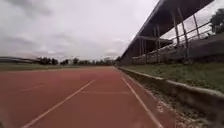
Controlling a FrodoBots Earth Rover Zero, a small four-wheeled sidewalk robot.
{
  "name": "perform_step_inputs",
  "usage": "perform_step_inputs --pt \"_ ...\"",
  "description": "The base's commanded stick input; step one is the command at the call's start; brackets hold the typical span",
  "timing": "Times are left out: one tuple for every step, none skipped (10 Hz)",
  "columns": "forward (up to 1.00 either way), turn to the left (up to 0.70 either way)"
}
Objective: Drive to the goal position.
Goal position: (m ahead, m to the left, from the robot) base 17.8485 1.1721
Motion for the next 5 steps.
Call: perform_step_inputs --pt "0.70 0.00" --pt "0.70 0.00" --pt "0.70 0.00" --pt "0.70 0.00" --pt "0.70 0.00"
